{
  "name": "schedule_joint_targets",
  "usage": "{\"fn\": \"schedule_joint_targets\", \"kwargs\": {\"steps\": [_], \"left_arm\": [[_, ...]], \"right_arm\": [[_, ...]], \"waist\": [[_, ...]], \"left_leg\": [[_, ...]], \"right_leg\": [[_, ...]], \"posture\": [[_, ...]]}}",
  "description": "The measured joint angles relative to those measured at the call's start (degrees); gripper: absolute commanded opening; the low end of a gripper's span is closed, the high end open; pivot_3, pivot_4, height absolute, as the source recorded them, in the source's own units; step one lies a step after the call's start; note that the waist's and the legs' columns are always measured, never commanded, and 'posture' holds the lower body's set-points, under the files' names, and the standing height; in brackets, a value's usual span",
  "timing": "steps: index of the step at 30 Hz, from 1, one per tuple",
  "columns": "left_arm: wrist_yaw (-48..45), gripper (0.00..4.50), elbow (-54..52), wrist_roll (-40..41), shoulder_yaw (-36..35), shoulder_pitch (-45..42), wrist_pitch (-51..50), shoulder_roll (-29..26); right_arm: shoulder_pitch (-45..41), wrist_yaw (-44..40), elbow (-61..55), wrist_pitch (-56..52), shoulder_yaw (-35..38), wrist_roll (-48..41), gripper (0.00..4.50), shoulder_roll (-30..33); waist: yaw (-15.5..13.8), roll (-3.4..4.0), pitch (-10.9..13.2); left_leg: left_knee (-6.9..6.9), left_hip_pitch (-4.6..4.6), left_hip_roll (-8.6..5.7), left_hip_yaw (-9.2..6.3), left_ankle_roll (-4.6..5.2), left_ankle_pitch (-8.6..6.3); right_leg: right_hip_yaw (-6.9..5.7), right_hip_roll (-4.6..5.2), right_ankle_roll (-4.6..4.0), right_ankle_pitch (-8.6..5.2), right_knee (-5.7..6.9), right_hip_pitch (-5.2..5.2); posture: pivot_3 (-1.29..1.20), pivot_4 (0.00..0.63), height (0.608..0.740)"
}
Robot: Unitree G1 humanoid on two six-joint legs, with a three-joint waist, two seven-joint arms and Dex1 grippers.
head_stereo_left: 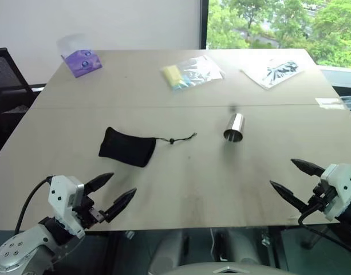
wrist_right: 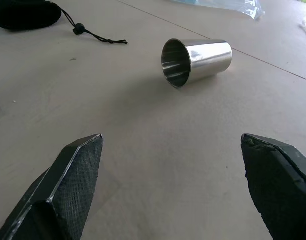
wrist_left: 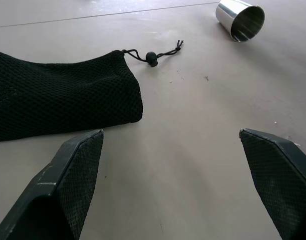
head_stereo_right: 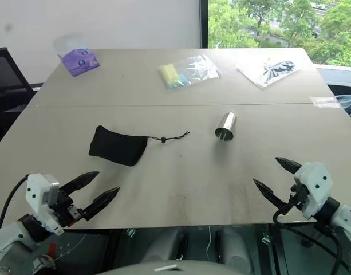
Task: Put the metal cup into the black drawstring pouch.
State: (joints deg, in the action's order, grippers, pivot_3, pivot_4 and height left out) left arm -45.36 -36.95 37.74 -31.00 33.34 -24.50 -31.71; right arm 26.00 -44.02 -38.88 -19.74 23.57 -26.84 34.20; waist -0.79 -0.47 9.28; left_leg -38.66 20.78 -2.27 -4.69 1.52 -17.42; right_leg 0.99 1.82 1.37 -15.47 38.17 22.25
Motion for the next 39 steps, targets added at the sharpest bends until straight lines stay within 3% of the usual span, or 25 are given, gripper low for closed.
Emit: {"fn": "schedule_joint_targets", "kwargs": {"steps": [2, 6, 9, 15, 19, 24, 27, 35, 39], "left_arm": [[0.9, 4.5, -0.2, 0.0, 0.2, -0.9, -0.7, -0.1], [16.3, 4.5, -3.7, -1.6, 6.5, -16.6, -15.4, -5.0], [26.0, 4.5, -5.8, 2.2, 9.2, -28.3, -28.5, -5.4], [40.5, 4.5, -7.4, -0.8, 19.7, -46.2, -53.3, -9.4], [44.4, 4.5, -7.2, -4.8, 27.0, -51.0, -62.2, -9.7], [46.2, 4.5, -6.7, -8.6, 32.2, -50.7, -66.7, -9.9], [46.4, 3.79, -6.7, -10.6, 32.8, -50.5, -67.1, -8.9], [45.2, 0.17, -4.7, -14.4, 34.0, -50.0, -63.6, -6.9], [40.2, 0.04, -1.4, -15.2, 33.0, -49.1, -55.6, -8.0]], "right_arm": [[0.2, -0.5, 0.3, 0.6, 0.0, 0.0, 4.47, 0.0], [-2.0, -7.2, 1.3, 4.8, -2.0, -0.7, 4.47, 3.8], [-4.0, -11.3, 0.8, 5.8, -3.2, -2.9, 4.47, 6.3], [-8.6, -13.1, 0.7, 6.1, -5.1, -4.8, 4.47, 8.6], [-9.7, -13.0, 0.7, 5.1, -5.6, -5.4, 4.47, 9.2], [-9.9, -13.1, 0.7, 3.8, -5.3, -6.9, 4.47, 10.6], [-9.7, -13.1, 0.5, 3.5, -5.0, -7.4, 4.5, 11.1], [-10.0, -11.8, 0.3, 2.3, -5.0, -7.5, 4.5, 11.2], [-12.2, -8.1, 0.2, 0.7, -6.5, -6.0, 4.5, 11.0]], "waist": [[0.0, 0.0, 0.0], [-0.8, 0.02, 0.0], [-0.3, 0.01, 0.0], [0.1, -0.09, 0.1], [0.0, -0.13, 0.1], [0.0, -0.17, 0.1], [-0.1, -0.17, 0.1], [-0.1, -0.2, 0.1], [0.0, -0.2, 0.1]], "left_leg": [[0.09, -0.01, 0.0, 0.0, 0.0, 0.0], [0.09, -0.04, -0.04, -0.19, -0.01, 0.03], [0.12, -0.03, -0.05, -0.17, -0.02, 0.03], [0.36, 0.01, -0.11, -0.16, -0.25, 0.13], [0.38, 0.05, -0.14, -0.16, -0.25, 0.11], [0.37, 0.04, -0.13, -0.18, -0.26, 0.12], [0.37, 0.04, -0.14, -0.16, -0.26, 0.12], [0.36, 0.05, -0.14, -0.17, -0.26, 0.12], [0.36, 0.05, -0.14, -0.15, -0.27, 0.12]], "right_leg": [[0.0, 0.0, 0.05, 0.03, -0.11, -0.01], [-0.22, 0.0, 0.13, 0.09, -0.14, -0.13], [-0.2, 0.01, 0.13, 0.11, -0.15, -0.11], [-0.16, 0.01, 0.13, 0.1, -0.19, 0.01], [-0.14, 0.05, 0.13, 0.1, -0.25, 0.02], [-0.15, 0.05, 0.13, 0.1, -0.24, 0.02], [-0.14, 0.08, 0.13, 0.1, -0.25, 0.02], [-0.14, 0.08, 0.13, 0.1, -0.24, 0.02], [-0.14, 0.08, 0.12, 0.1, -0.23, 0.05]], "posture": [[0.0, 0.15, 0.74], [0.0, 0.15, 0.74], [0.0, 0.15, 0.74], [0.0, 0.15, 0.74], [0.0, 0.15, 0.74], [0.0, 0.15, 0.74], [0.0, 0.15, 0.74], [0.0, 0.15, 0.74], [0.0, 0.15, 0.74]]}}
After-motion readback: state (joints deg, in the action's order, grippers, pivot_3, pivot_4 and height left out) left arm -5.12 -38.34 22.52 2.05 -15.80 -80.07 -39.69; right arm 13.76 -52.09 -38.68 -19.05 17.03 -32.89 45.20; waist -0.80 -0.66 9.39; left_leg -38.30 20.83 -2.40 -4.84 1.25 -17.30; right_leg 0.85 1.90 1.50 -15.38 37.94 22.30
